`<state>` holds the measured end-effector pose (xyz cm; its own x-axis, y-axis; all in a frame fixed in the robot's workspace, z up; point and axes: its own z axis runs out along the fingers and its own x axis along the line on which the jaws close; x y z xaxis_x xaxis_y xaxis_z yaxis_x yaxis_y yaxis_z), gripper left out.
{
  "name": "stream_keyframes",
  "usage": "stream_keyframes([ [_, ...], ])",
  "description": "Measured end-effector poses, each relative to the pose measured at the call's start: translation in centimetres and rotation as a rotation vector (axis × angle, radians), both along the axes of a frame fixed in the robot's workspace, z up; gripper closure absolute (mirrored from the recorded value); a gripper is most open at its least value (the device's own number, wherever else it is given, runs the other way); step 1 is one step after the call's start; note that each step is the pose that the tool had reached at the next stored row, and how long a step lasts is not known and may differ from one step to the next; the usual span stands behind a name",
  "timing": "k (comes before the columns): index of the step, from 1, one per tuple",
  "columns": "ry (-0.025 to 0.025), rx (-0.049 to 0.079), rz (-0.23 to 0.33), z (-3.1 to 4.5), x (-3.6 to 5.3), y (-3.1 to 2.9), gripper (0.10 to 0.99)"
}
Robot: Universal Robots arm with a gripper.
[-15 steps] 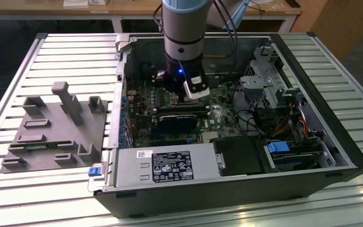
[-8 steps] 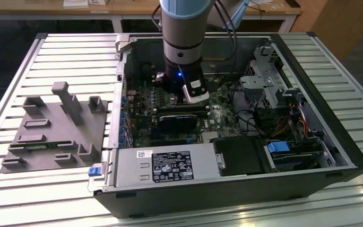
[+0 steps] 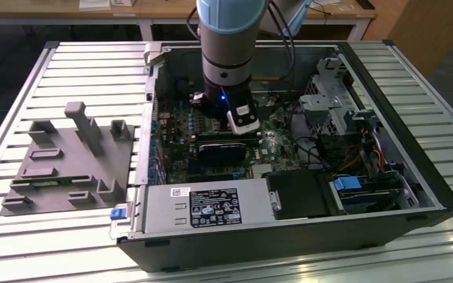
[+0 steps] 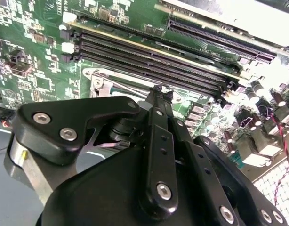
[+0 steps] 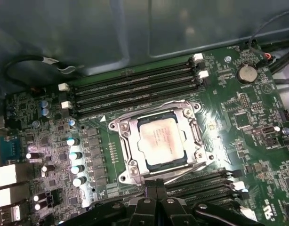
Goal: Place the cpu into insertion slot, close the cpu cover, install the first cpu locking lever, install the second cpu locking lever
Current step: 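Install the second cpu locking lever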
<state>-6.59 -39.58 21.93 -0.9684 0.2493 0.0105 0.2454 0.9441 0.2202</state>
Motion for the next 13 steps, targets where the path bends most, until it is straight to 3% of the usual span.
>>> stream_keyframes([
  [3, 0.0001, 0.011, 0.007, -0.29, -0.18, -0.22, 0.984],
  [7, 0.0000, 0.015, 0.016, -0.60, -0.39, -0.71, 0.984],
  [13, -0.0003, 0.028, 0.028, -1.15, -0.85, -0.86, 0.984],
])
